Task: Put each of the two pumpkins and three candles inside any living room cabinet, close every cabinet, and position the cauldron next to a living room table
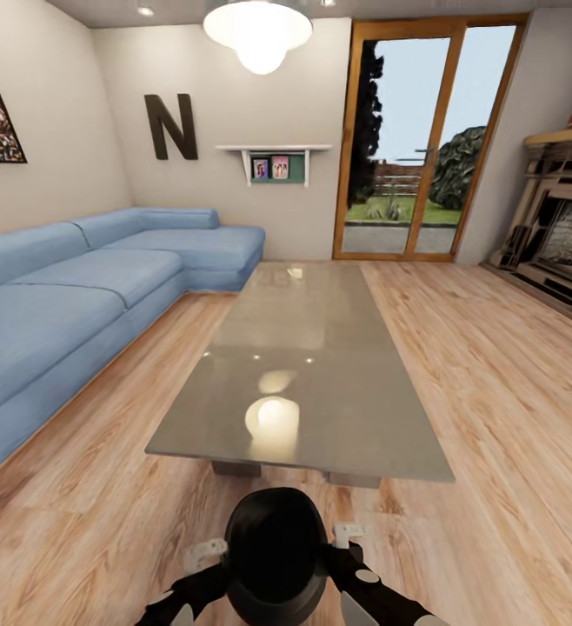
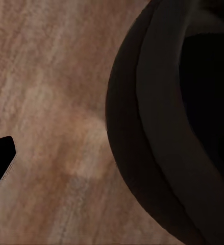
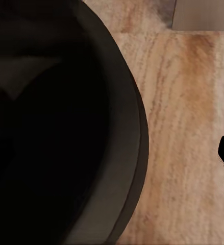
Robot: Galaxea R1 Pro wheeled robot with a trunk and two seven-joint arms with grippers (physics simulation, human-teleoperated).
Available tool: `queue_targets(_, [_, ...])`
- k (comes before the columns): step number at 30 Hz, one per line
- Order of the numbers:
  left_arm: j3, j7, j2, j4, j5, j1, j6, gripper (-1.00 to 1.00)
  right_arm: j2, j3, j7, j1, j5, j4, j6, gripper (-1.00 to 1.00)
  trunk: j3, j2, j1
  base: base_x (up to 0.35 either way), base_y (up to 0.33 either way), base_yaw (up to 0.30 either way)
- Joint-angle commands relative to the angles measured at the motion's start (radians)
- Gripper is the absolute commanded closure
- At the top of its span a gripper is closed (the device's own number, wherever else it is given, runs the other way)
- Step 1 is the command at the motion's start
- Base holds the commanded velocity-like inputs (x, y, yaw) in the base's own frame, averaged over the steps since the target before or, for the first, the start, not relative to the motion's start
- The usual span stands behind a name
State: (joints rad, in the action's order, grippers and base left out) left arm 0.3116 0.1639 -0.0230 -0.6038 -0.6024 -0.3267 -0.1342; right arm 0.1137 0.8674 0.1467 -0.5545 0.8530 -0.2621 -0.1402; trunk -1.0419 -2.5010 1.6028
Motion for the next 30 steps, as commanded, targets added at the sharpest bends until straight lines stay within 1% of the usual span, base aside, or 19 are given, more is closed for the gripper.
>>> queue_targets(1, [-0.009, 0.007, 0.001, -0.002, -0.009, 0.0, -0.003, -1.0, 0.0, 0.009, 0.005, -0.001, 0.009, 0.0, -0.004, -1.0, 0.003, 0.0, -0.001, 0.0, 0.0, 0.0])
queue_targets(2, [-0.022, 0.006, 0.0, -0.003, -0.01, 0.0, -0.004, -1.0, 0.0, 0.009, 0.005, -0.001, 0.009, 0.0, -0.004, -1.0, 0.007, 0.0, -0.001, -0.005, 0.0, 0.0])
queue_targets(4, [-0.035, 0.005, 0.0, -0.003, -0.009, 0.0, -0.005, -1.0, 0.0, 0.009, 0.005, -0.001, 0.009, 0.0, -0.004, -1.0, 0.015, 0.001, -0.002, -0.031, 0.0, 0.0])
queue_targets(6, [-0.041, 0.004, 0.0, -0.003, -0.009, -0.001, -0.005, -1.0, 0.0, 0.009, 0.005, 0.0, 0.009, 0.0, -0.004, -1.0, 0.022, 0.002, -0.004, -0.107, 0.0, 0.0])
queue_targets(8, [-0.046, 0.004, 0.0, -0.003, -0.009, -0.001, -0.005, -1.0, 0.0, 0.009, 0.005, -0.001, 0.009, 0.0, -0.004, -1.0, 0.029, 0.016, -0.011, -0.119, 0.0, 0.0])
queue_targets(23, [-0.049, 0.004, -0.002, -0.002, -0.008, -0.001, -0.005, -1.0, 0.0, 0.009, 0.005, -0.001, 0.009, 0.0, -0.004, -1.0, 0.076, 0.121, -0.069, -0.126, 0.0, 0.0])
queue_targets(30, [-0.048, 0.005, -0.002, -0.002, -0.008, -0.001, -0.005, -1.0, 0.0, 0.009, 0.005, -0.001, 0.009, 0.0, -0.004, -1.0, 0.097, 0.17, -0.096, -0.273, 0.0, 0.0])
